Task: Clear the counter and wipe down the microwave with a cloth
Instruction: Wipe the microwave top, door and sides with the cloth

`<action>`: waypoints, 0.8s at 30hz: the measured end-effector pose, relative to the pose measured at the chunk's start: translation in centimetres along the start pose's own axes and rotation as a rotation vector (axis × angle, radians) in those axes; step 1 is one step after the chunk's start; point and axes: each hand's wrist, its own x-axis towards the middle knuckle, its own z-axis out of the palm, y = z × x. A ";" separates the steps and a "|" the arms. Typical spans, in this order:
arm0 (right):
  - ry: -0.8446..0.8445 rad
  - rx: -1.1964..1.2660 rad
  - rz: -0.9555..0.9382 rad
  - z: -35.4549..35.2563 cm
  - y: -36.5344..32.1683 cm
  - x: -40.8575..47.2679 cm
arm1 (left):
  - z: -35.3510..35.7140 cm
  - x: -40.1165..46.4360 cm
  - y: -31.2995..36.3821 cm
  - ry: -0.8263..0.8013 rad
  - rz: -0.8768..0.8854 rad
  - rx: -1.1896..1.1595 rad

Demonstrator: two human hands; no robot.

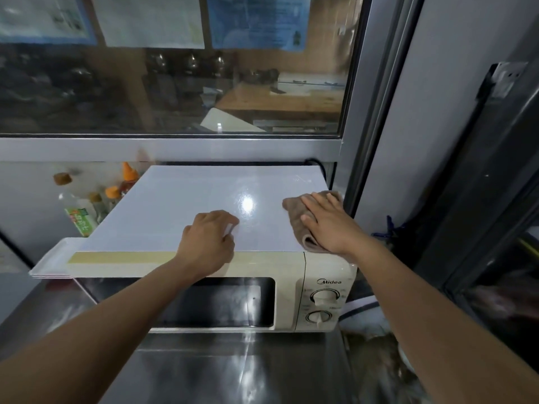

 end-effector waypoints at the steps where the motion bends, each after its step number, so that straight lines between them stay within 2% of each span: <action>1: -0.003 -0.011 0.010 0.1 -0.2 -0.2 | 0.1 -0.1 -0.2 0.003 0.007 0.018; 6: 0.059 -0.108 -0.003 0.7 -1.3 -3.8 | 0.0 -0.3 -0.6 -0.036 0.048 0.080; 9: 0.168 -0.159 -0.071 0.7 -3.0 -6.5 | -0.4 -0.4 -0.5 -0.074 0.061 0.062; 11: 0.233 -0.024 -0.130 0.6 -4.9 -7.7 | -0.8 -0.5 -0.4 -0.101 0.059 0.048; 13: 0.181 0.138 -0.190 0.3 -7.0 -8.1 | -1.2 -0.7 -0.4 -0.131 0.066 0.041; 15: 0.140 0.017 -0.220 0.8 -8.6 -7.7 | -1.7 -1.0 -0.4 -0.139 0.078 0.026; 18: 0.193 -0.114 -0.175 1.8 -10.2 -6.1 | -2.7 -1.4 -0.6 -0.102 0.078 0.000; 22: 0.152 0.097 -0.144 2.2 -10.8 -4.9 | -3.7 -1.7 -1.5 -0.093 0.056 -0.022; 24: 0.213 0.158 -0.042 1.9 -9.9 -5.0 | -3.9 -1.9 -1.7 -0.078 0.035 -0.026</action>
